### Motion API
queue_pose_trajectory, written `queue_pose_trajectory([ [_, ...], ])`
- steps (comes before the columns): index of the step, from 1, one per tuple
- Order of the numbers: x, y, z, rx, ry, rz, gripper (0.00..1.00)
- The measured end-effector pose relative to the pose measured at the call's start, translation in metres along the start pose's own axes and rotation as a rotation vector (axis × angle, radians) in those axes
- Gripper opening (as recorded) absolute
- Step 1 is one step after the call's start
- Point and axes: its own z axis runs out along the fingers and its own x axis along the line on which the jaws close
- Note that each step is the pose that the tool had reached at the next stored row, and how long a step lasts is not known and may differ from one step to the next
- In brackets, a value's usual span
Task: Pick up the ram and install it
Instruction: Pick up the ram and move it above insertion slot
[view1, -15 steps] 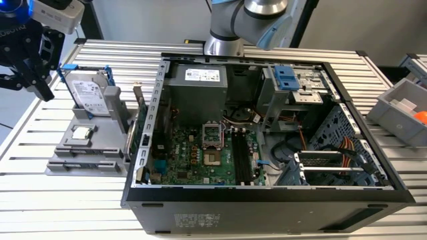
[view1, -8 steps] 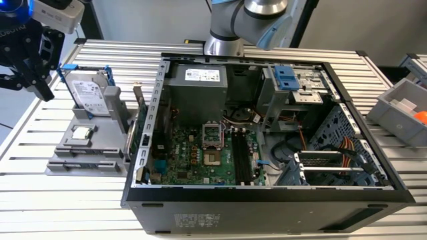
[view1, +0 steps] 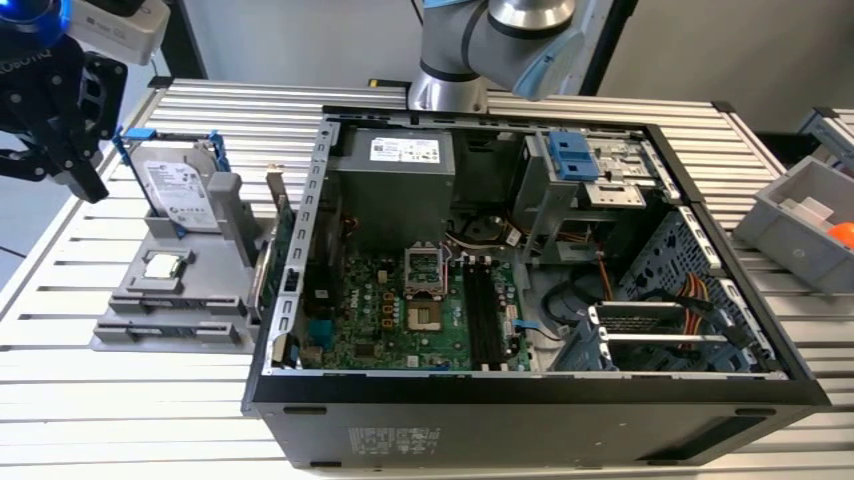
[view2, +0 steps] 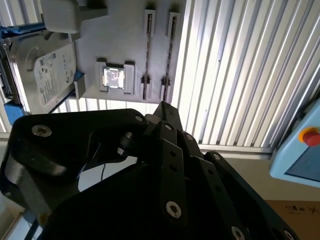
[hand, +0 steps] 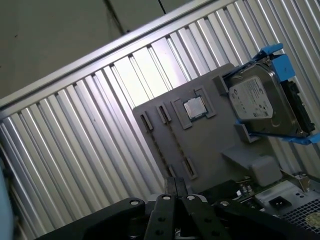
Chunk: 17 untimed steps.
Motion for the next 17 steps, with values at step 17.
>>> queue_pose_trajectory([
  [17,0.0000,-0.0001,-0.0001,0.0004,0.0026,-0.065,0.00],
])
